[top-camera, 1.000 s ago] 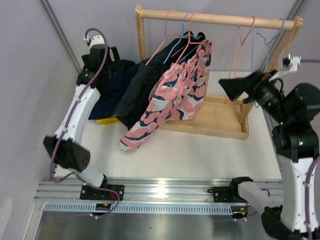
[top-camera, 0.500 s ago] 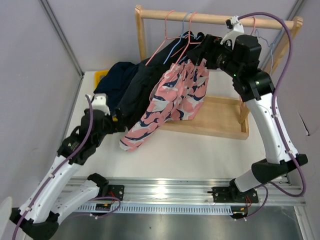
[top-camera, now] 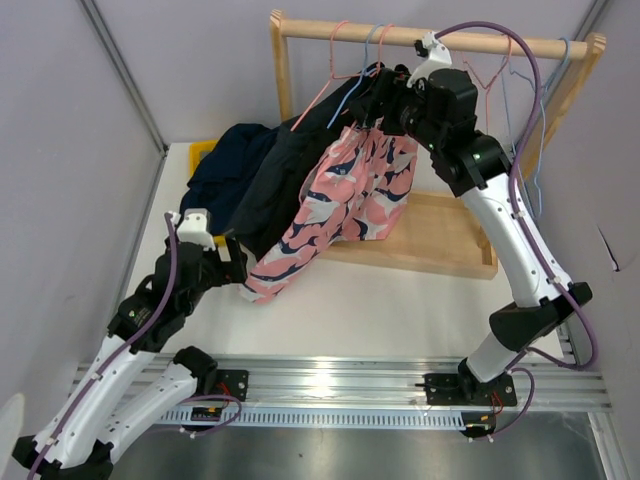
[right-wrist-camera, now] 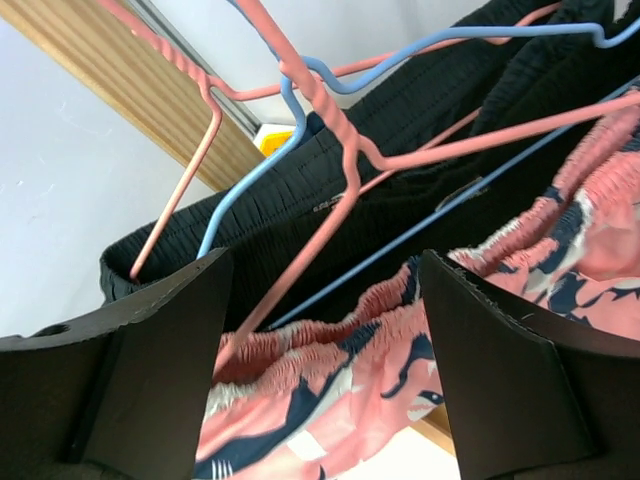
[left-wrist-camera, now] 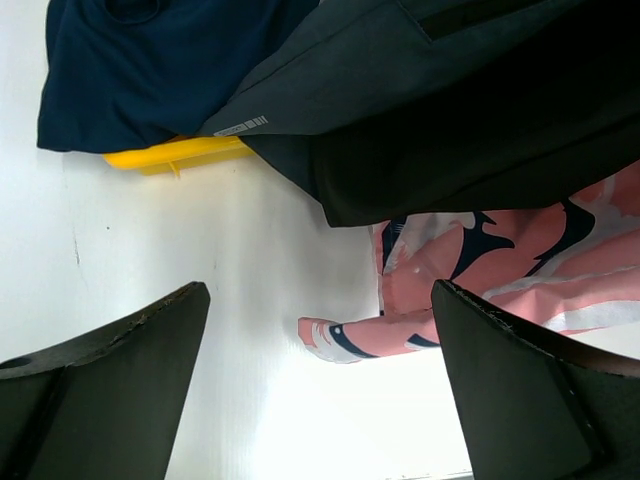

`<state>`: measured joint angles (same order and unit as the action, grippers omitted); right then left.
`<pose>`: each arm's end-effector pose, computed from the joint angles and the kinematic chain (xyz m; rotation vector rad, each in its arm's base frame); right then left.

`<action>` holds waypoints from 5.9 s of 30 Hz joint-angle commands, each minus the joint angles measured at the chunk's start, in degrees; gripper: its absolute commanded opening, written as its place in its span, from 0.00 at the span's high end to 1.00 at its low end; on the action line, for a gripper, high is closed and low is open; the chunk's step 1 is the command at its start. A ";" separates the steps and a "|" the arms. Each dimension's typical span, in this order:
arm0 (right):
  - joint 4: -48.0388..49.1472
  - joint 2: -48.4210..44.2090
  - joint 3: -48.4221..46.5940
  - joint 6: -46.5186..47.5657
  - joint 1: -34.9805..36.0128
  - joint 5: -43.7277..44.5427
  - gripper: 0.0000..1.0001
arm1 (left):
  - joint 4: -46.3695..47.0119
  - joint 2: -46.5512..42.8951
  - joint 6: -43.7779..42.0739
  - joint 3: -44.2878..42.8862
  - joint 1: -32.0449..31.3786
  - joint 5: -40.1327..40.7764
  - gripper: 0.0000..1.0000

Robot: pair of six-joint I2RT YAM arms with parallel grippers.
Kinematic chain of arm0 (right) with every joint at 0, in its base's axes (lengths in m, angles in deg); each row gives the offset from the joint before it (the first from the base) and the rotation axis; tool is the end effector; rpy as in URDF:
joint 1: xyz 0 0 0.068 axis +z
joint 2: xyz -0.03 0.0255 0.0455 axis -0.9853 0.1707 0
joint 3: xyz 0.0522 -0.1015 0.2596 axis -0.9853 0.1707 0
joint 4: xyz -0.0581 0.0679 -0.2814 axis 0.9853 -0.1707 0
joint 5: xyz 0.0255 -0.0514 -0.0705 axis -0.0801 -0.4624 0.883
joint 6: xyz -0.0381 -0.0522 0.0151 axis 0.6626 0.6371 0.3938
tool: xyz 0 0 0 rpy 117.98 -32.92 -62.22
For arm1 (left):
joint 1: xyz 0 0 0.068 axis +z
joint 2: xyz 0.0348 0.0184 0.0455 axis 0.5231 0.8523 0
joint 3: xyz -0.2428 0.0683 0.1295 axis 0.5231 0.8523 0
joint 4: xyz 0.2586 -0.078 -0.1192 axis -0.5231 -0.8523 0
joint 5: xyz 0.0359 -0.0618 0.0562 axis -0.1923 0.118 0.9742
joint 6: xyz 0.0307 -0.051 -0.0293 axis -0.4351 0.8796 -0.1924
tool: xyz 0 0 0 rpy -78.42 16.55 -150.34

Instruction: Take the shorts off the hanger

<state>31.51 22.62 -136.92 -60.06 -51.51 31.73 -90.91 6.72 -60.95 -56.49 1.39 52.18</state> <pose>0.3456 0.1903 0.5422 -0.1104 1.7227 0.6846 0.1499 -0.0655 0.3350 -0.0253 2.0310 -0.1688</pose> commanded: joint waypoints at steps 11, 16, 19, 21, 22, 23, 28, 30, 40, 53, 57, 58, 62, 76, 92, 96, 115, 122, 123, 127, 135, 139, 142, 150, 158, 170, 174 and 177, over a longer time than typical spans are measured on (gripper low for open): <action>1.15 3.50 -6.52 -0.24 2.54 6.24 1.00 | 1.82 -1.23 0.27 0.61 -0.43 -1.46 0.01; -0.51 -3.34 -2.57 0.99 2.62 9.75 1.00 | 2.60 -1.93 -0.61 -0.61 -0.35 -3.03 0.01; -1.66 -8.61 -0.03 1.60 2.54 11.51 1.00 | 3.48 -1.24 -1.49 -2.54 -0.70 -4.62 0.01; -1.84 -11.17 1.21 1.95 2.54 12.74 1.00 | 2.87 0.78 -1.84 -4.82 -1.48 -5.33 0.01; -2.19 -12.14 1.48 2.04 2.62 13.01 1.00 | 2.78 3.31 -1.93 -7.62 -3.32 -5.76 0.01; -3.15 -13.72 1.48 2.05 2.62 13.53 1.00 | 2.43 4.82 -2.11 -11.48 -4.73 -5.68 0.01; -5.61 -16.89 1.57 0.65 2.62 13.72 1.00 | 1.73 18.85 -4.39 -32.80 -18.94 -3.04 0.01; -6.41 -17.77 1.30 -0.50 2.54 13.89 1.00 | 1.46 23.70 -5.44 -38.12 -24.48 -5.22 0.01; -8.69 -19.01 1.13 -4.63 2.62 13.63 1.00 | 13.12 40.78 -4.40 -50.65 -41.74 -13.85 0.01; -9.48 -21.90 2.36 -6.74 2.62 12.75 1.00 | 22.56 45.52 -2.28 -43.68 -44.38 -11.40 0.01; -9.84 -22.78 2.80 -7.97 2.71 11.43 1.00 | 21.07 48.86 -2.90 -47.01 -44.38 -4.91 0.01; -10.10 -22.96 2.88 -8.32 2.62 11.00 1.00 | 20.89 49.47 -3.16 -47.20 -44.38 -3.76 0.01; -11.07 -23.84 2.89 -8.94 2.62 10.03 1.00 | 20.54 52.11 -4.13 -48.78 -44.29 0.73 0.01; -11.24 -24.11 4.20 -7.63 2.54 10.63 1.00 | 19.92 45.10 -1.49 -44.04 -50.52 10.91 1.00; -12.12 -19.19 -1.77 -6.92 -5.80 5.99 1.00 | 1.05 47.79 24.33 -32.42 -83.21 37.38 1.00; -12.39 -19.09 -1.69 -8.41 -8.36 3.00 1.00 | -2.14 50.53 29.87 -32.96 -84.28 37.65 1.00; -24.77 -29.64 -0.10 -16.59 -8.98 -5.45 1.00 | 23.27 51.75 -0.34 -37.13 -44.16 17.54 1.00; -28.38 -30.79 -1.86 -14.83 -8.98 -2.29 1.00 | 14.39 63.89 -1.85 -54.58 -35.50 12.17 1.00; -28.38 -30.35 -2.38 -13.96 -8.98 -2.02 1.00 | 14.47 63.20 -0.71 -54.41 -36.11 11.38 1.00; -29.61 -22.99 -9.93 -11.14 -9.07 0.09 1.00 | 18.33 58.02 2.46 -42.38 -41.12 11.72 1.00; -26.99 -11.72 -22.35 -8.85 -13.01 -0.96 1.00 | 14.84 49.31 14.58 -26.64 -56.56 20.06 1.00; -22.59 -10.75 -16.81 -9.90 -16.18 -2.98 1.00 | 9.21 46.85 18.63 -27.60 -64.41 24.81 1.00; -19.60 -10.22 -13.47 -10.52 -16.71 -3.33 1.00 | 2.80 46.05 22.05 -29.88 -69.07 28.15 1.00; -16.52 -11.52 -5.83 -10.96 -16.89 -4.30 1.00 | -17.59 39.83 33.30 -34.54 -73.38 35.36 1.00; -15.64 -17.77 6.39 -10.44 -17.42 -4.12 0.98 | -37.70 30.76 43.66 -38.49 -73.38 42.57 1.00; -19.41 -31.21 16.85 -8.06 -17.59 -0.09 0.01 | -32.73 21.43 13.75 -57.42 -73.03 46.26 1.00; -21.17 -36.66 19.05 -7.71 -17.59 1.15 0.01 | -28.00 25.74 -8.10 -70.91 -72.86 51.49 1.00; -22.49 -38.95 20.37 -7.89 -17.59 1.15 0.01 | -1.99 23.66 -35.77 -72.62 -72.77 59.58 1.00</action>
<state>10.09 -14.27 -117.41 -68.87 -68.93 31.53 -116.83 31.42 -62.30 -127.46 -71.68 101.01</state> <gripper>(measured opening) 0.993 0.006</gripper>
